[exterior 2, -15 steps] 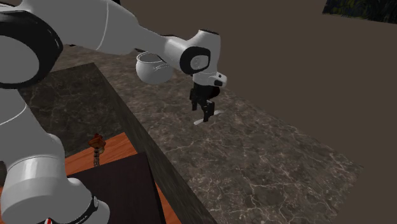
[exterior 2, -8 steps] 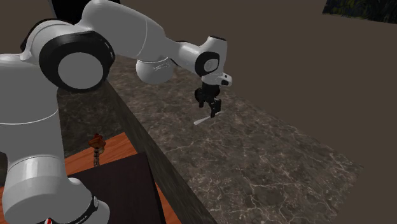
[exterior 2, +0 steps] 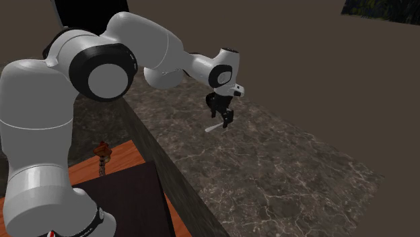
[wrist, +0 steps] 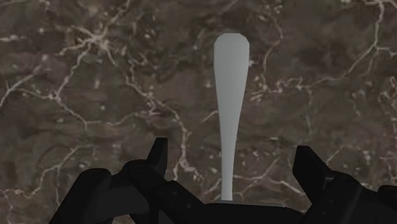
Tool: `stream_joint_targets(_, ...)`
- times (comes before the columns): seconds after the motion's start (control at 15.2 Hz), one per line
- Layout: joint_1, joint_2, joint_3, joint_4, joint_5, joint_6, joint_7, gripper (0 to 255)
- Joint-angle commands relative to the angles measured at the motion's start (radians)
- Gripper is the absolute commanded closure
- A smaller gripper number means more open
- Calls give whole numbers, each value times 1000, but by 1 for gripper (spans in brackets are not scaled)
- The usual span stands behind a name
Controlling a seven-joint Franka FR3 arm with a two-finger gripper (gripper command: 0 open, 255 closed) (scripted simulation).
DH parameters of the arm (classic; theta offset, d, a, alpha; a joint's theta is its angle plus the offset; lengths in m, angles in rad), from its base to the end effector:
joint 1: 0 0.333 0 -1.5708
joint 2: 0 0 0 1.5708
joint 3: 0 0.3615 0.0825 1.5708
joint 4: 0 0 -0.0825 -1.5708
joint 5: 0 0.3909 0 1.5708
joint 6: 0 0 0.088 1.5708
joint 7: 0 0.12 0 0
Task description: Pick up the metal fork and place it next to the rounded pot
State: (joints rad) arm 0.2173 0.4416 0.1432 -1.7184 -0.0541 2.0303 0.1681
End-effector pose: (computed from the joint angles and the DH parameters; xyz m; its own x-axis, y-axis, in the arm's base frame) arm 0.6332 0.2240 0.3480 0.9705 0.2062 -0.1252 0.2085 -0.9780 0.0051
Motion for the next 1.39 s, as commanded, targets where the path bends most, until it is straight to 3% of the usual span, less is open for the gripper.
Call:
stream_joint_targets(0.0, 0, 13, -2, -18, -2, 31, 0, 0)
stream_joint_targets(0.53, 0, 13, -2, -18, -2, 31, 0, 0)
stream_joint_targets(0.59, 0, 13, -2, -18, -2, 31, 0, 255)
stream_joint_targets(1.32, -1, 0, -1, -9, 0, 10, -1, 255)
